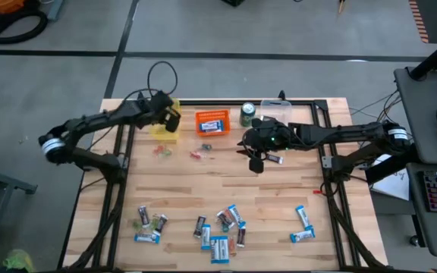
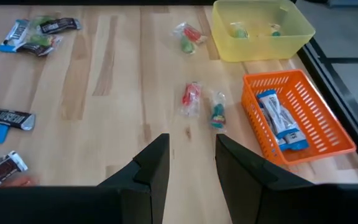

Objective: Organize candy in baskets
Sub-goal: Put the orange gummy into the yellow bin, then put the white chocolate into the orange bin

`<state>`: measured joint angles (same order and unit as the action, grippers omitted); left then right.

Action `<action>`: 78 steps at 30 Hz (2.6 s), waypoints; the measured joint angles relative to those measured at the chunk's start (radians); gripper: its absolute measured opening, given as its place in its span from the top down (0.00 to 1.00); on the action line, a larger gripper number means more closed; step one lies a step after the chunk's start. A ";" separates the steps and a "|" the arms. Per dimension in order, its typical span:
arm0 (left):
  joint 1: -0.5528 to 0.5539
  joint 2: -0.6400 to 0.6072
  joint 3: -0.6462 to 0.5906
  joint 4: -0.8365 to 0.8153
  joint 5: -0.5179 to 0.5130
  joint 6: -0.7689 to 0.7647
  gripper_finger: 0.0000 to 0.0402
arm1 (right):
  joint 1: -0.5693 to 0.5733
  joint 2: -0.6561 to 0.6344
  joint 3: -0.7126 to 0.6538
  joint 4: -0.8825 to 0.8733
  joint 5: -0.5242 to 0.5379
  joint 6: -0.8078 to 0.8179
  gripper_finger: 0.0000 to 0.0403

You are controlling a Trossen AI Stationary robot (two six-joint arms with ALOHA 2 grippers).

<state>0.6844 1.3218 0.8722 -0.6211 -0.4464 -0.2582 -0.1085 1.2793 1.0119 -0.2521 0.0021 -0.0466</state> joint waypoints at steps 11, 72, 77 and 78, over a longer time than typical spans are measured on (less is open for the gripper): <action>0.097 0.177 -0.002 0.029 -0.016 0.043 0.91 | 0.000 0.000 0.000 -0.006 0.000 0.024 0.71; -0.583 -0.037 -0.018 0.344 0.168 0.165 0.64 | 0.678 0.237 -0.028 -0.808 -0.221 1.541 0.71; -0.583 -0.037 -0.018 0.344 0.168 0.172 0.64 | 0.694 0.319 -0.028 -0.804 -0.222 1.538 0.71; -0.583 -0.037 -0.018 0.344 0.168 0.176 0.64 | 0.694 0.332 -0.028 -0.804 -0.222 1.533 0.71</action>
<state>0.1017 1.2846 0.8543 -0.2771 -0.2783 -0.0823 0.5858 1.6108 0.9836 -1.0561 -0.2202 1.4867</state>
